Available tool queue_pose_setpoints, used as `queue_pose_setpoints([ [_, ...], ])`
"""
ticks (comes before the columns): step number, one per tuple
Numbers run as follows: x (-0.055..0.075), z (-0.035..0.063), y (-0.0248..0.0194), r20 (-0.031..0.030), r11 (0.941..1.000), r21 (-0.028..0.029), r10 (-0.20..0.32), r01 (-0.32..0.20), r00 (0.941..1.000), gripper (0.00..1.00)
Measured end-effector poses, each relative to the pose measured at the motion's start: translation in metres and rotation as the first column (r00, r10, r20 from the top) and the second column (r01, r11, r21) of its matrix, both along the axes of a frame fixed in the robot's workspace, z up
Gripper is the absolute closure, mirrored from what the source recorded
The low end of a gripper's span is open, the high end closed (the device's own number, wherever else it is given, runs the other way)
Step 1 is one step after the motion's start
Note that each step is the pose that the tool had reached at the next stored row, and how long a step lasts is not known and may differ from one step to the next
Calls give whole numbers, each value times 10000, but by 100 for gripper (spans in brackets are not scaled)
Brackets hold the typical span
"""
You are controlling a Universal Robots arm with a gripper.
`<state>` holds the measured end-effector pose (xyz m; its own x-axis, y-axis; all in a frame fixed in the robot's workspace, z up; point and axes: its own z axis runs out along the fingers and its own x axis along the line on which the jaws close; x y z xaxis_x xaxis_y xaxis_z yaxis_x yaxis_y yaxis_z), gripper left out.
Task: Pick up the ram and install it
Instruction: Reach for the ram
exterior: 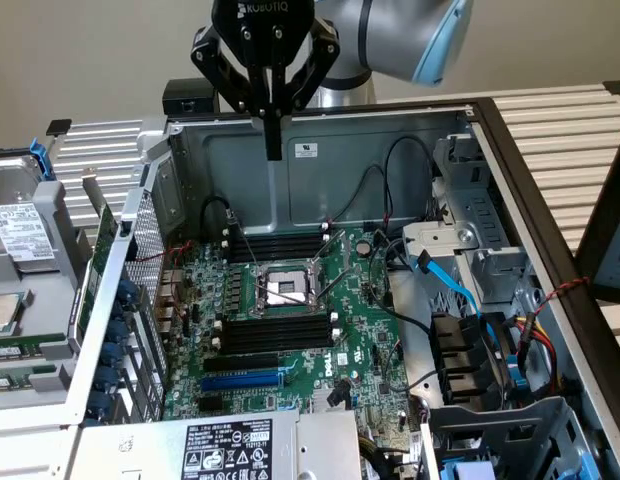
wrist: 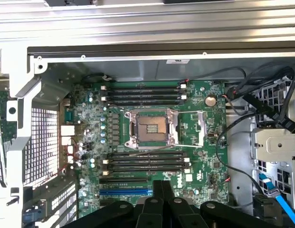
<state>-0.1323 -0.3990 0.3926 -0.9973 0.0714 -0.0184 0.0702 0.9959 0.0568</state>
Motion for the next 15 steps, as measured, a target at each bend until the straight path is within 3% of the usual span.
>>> queue_pose_setpoints([
  [15, -632, 0, -24, 4, 10000, 31, 0, 0, 10000, 89],
])
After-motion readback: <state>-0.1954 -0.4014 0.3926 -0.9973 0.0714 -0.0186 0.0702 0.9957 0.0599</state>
